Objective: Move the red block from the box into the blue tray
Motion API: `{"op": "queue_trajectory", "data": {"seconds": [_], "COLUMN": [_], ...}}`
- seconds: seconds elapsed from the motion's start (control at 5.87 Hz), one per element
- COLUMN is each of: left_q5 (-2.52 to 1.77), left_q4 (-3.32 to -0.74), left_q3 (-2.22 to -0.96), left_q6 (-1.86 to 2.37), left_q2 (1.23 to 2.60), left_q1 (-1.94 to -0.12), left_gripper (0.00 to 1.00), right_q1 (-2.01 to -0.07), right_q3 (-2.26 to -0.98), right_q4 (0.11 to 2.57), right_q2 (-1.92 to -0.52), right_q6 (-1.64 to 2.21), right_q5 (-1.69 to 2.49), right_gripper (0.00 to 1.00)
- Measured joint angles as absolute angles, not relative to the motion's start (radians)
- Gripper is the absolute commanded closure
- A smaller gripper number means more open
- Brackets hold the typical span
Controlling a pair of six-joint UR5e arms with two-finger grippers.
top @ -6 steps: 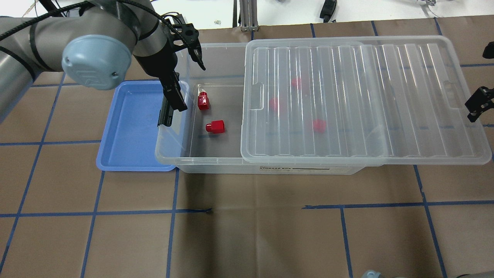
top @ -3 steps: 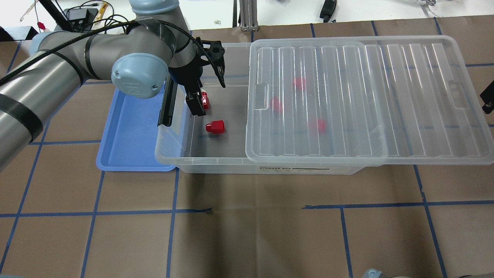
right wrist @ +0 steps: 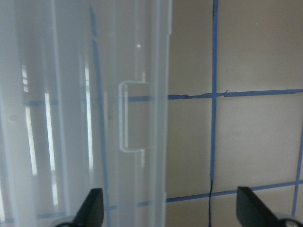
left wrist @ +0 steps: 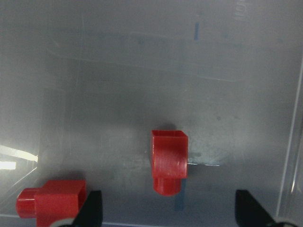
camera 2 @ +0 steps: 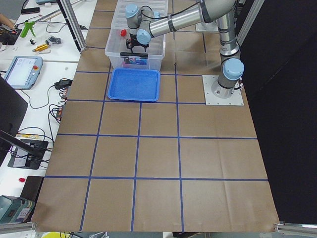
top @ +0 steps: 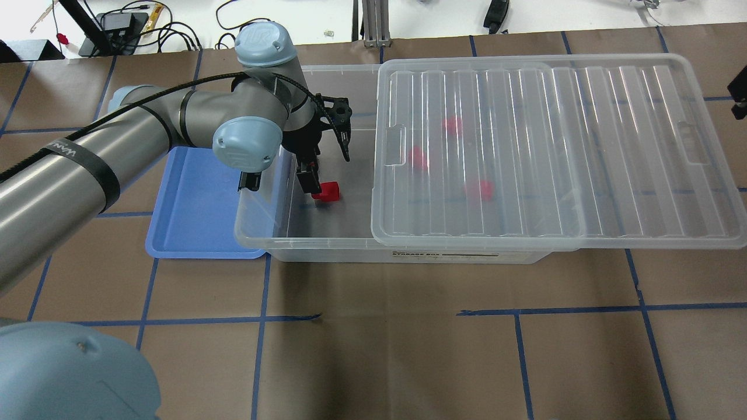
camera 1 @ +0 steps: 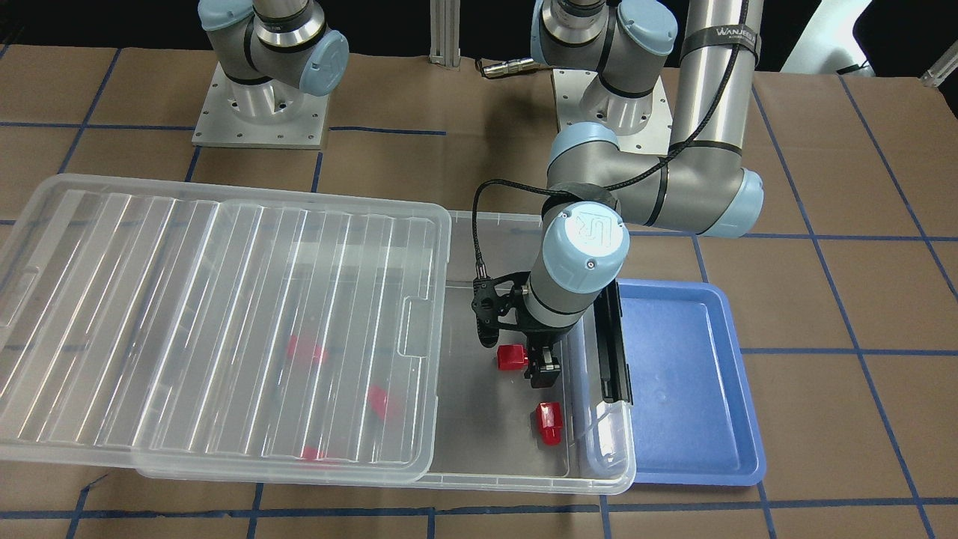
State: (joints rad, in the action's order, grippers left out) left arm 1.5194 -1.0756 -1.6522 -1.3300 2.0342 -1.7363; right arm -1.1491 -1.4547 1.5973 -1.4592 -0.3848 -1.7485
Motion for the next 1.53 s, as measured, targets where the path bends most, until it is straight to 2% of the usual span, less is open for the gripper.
{"op": "queue_trajectory", "data": {"seconds": [0.17,0.34,0.51,0.68,1.02,1.53], "left_q5": [1.519,1.519,1.517,1.516,1.516,1.515], "left_q4": [-1.016,-0.977,-0.963,-0.958,-0.963,-1.183], "left_q3": [-1.677,-1.690,-1.693,-1.691,-1.677,-1.630], "left_q6": [-1.334,-1.334,-1.335,-1.335,-1.333,-1.318], "left_q2": [2.067,2.098,2.117,2.123,2.105,1.882], "left_q1": [-1.737,-1.738,-1.738,-1.738,-1.741,-1.727], "left_gripper": [0.07,0.38,0.86,0.95,0.95,0.94], "right_q1": [-1.249,-1.345,-1.430,-1.501,-1.549,-1.552], "right_q3": [-1.403,-1.367,-1.351,-1.351,-1.379,-1.420], "right_q4": [1.522,1.467,1.436,1.425,1.421,1.425], "right_q2": [-1.467,-1.470,-1.470,-1.469,-1.466,-1.484], "right_q6": [-0.254,-0.128,-0.017,0.070,0.105,0.098], "right_q5": [-1.736,-1.684,-1.625,-1.603,-1.591,-1.589], "right_gripper": [0.00,0.00,0.00,0.00,0.00,0.00]}}
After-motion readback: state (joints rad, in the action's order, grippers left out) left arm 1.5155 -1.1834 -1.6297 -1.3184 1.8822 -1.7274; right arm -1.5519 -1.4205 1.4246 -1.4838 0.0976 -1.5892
